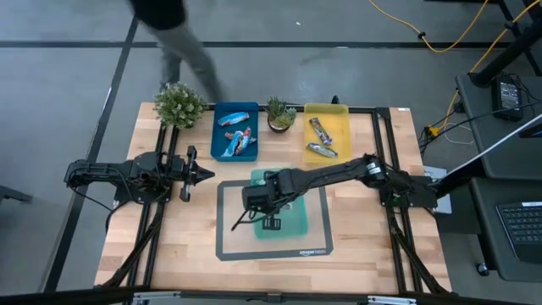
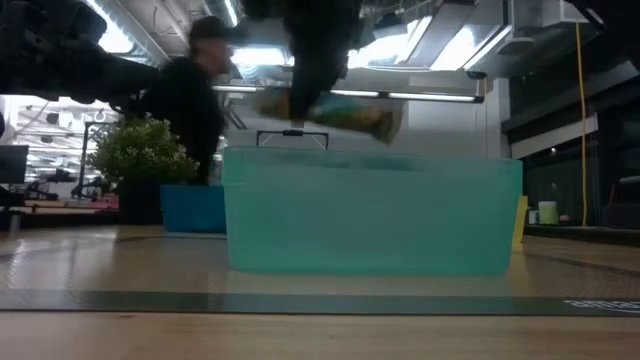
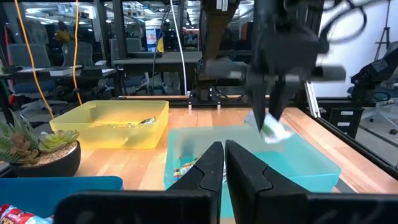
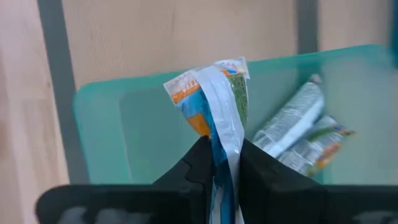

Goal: Pick and place Granola Bars by type
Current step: Put the yellow granola bar into the green bin, then return to Home Position

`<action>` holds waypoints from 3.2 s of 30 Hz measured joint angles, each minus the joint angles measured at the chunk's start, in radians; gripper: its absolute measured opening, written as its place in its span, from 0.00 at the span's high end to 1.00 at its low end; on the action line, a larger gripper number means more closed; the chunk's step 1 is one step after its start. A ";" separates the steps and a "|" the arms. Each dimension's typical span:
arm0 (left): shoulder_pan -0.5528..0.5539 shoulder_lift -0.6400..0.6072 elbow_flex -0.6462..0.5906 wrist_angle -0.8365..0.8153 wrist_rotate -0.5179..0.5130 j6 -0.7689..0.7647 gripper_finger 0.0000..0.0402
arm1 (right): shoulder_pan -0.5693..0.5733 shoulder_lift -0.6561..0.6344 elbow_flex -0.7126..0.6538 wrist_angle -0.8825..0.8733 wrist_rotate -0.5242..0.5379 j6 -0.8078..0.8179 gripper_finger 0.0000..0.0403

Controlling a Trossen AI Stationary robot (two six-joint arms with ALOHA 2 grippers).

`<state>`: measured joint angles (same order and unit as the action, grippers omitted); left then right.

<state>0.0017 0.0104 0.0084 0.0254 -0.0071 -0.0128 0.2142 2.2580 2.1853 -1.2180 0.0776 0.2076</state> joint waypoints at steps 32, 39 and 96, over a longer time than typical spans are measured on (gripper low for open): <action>0.000 0.003 0.000 -0.004 0.000 0.000 0.97 | 0.045 0.024 -0.224 0.180 0.017 0.155 0.86; 0.000 0.003 0.000 0.001 0.000 0.000 0.98 | 0.045 0.022 -0.266 0.222 -0.055 0.123 0.86; 0.000 0.003 0.000 0.000 0.000 0.000 0.97 | -0.263 -1.615 -1.511 1.123 -0.121 -0.194 0.98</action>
<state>0.0016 0.0132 0.0084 0.0254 -0.0071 -0.0128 -0.0483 0.6429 0.6741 -0.0954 -0.0438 0.0133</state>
